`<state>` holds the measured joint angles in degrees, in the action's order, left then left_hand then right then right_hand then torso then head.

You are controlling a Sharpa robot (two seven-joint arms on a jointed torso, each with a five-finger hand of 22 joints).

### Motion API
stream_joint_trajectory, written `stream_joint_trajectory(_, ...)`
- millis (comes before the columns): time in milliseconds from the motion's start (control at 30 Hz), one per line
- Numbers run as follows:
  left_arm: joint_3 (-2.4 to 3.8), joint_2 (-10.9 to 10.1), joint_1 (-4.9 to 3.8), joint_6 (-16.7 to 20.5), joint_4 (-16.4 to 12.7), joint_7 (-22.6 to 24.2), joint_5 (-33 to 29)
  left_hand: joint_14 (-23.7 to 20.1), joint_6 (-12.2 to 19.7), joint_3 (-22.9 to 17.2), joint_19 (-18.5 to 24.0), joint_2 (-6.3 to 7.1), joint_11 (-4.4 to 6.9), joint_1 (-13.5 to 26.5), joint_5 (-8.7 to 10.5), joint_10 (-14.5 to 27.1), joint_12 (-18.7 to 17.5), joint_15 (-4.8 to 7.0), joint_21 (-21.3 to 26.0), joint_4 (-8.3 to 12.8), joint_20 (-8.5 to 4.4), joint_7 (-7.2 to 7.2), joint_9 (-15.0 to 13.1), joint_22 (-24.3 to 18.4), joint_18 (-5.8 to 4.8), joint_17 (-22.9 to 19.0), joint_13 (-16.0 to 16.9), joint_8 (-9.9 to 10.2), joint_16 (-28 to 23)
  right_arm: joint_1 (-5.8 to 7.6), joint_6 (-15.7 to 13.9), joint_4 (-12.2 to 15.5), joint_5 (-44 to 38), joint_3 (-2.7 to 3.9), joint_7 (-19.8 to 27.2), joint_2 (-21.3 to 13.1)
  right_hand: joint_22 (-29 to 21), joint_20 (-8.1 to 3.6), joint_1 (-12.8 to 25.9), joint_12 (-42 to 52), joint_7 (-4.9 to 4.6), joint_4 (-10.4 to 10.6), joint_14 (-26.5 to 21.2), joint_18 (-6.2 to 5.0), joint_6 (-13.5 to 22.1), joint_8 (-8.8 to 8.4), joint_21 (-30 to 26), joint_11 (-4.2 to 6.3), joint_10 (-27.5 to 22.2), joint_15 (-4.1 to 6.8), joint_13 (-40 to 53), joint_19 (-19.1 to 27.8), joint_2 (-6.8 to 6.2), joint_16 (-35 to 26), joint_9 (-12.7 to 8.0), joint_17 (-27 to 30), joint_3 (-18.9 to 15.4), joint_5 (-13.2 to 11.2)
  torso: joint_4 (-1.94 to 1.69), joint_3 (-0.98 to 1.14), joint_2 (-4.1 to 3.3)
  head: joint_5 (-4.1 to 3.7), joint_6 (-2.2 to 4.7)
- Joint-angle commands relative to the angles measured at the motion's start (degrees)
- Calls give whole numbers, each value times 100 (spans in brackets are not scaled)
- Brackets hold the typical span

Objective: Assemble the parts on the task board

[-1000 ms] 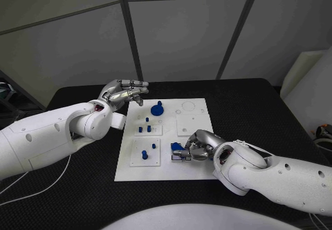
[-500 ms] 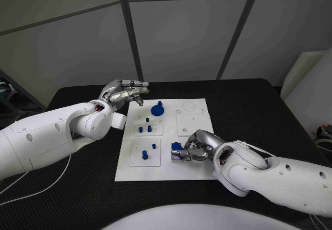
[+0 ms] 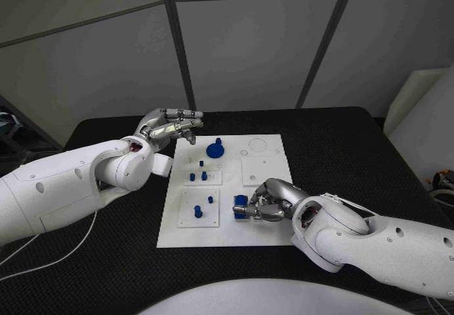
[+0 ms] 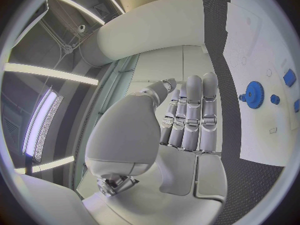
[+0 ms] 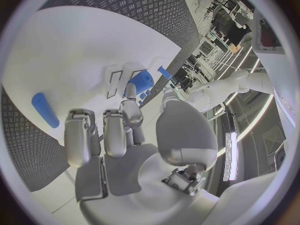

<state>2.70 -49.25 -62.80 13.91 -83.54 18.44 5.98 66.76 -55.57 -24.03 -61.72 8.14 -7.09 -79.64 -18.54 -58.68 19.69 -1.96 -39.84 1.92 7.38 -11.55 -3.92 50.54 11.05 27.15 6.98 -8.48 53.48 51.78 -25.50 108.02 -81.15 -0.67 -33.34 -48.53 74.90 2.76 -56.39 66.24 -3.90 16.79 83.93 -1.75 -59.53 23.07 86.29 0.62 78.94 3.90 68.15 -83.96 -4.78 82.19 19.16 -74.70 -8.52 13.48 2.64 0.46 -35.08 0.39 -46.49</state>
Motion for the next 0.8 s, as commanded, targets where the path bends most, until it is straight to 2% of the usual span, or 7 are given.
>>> stream_joint_trajectory(33,4,4,-7,-58,0,42,-13,-50,45,46,47,-41,1,-3,23,27,36,-2,37,3,-2,-4,-1,-1,-57,-4,9,-35,3,5,80,-13,-128,0,58,-18,1029,-33,-234,33,43,-14,333,33,2,42,4,9,32,31,21,-194,110,8,25,-13,80,149,-9,-2,2,-1,7)
stream_joint_trajectory(100,4,4,-7,-59,-1,42,-13,-50,45,46,47,-41,1,-3,23,27,36,-2,37,3,-2,-4,-1,-1,-57,-4,9,-35,3,5,132,-28,-178,0,40,-27,1029,-42,-612,17,50,-68,331,32,11,52,2,12,32,35,29,-193,210,3,50,-10,145,326,-18,-2,0,1,6)
stream_joint_trajectory(367,4,-2,-6,-62,-1,37,-13,-50,45,46,47,-41,1,-3,23,27,36,-2,37,3,-2,-4,-1,-1,-57,-4,9,-35,3,6,207,-61,-324,0,-1,-35,1042,-53,-1373,6,66,-236,335,35,11,84,7,32,47,53,66,-202,296,9,101,-31,201,586,-9,-3,-1,14,2)
stream_joint_trajectory(800,4,17,-5,-63,8,35,-13,-53,48,45,49,-58,0,2,20,35,48,-3,39,-5,0,-4,-2,-2,-57,-11,10,-40,9,6,189,-218,-419,1,-95,69,1080,-85,-1848,110,128,-341,342,45,-51,167,33,86,127,94,188,-233,479,24,163,-66,263,645,-13,-4,-1,15,-13)
